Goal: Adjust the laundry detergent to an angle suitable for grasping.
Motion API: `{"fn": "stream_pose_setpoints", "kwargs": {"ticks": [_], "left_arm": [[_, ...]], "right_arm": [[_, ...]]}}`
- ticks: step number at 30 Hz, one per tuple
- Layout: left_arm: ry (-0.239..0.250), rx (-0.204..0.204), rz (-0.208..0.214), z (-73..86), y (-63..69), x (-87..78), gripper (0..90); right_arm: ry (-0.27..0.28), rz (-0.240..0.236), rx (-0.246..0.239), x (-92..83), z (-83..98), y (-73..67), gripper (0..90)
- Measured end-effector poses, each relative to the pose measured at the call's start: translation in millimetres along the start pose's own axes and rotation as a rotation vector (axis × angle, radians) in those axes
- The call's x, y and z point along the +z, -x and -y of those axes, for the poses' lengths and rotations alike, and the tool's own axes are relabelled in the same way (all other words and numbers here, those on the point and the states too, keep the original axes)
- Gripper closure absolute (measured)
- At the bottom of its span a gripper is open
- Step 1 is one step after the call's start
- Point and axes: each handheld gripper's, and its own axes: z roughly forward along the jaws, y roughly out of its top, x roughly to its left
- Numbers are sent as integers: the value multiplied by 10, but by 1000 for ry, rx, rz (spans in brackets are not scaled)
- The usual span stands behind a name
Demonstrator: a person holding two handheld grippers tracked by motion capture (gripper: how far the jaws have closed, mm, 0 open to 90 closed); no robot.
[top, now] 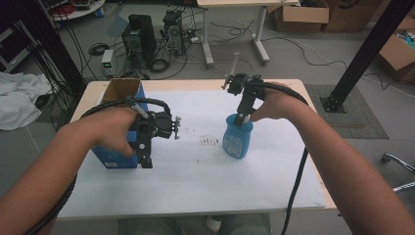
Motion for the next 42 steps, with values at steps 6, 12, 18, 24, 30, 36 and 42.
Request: {"fn": "stream_pose_setpoints", "kwargs": {"ticks": [6,12,18,24,30,36,42], "left_arm": [[4,-1,4,1,-7,8,1],[0,0,4,-2,-16,8,1],[-1,1,4,-7,-16,6,1],[-3,-5,10,-5,-27,7,1],[0,-10,15,-21,-27,-8,1],[5,-6,15,-56,-7,-28,1],[10,-7,8,-37,-16,-30,1]], "right_arm": [[23,-3,-44,-80,5,-28,8],[45,-15,-138,-167,-30,-120,0],[41,-13,-248,-234,-68,-226,0],[29,-12,-324,-252,-84,-287,0],[19,-21,-387,-246,-95,-341,0],[16,-37,-423,-252,-92,-384,0],[2,-26,-432,-223,-141,-403,0]]}}
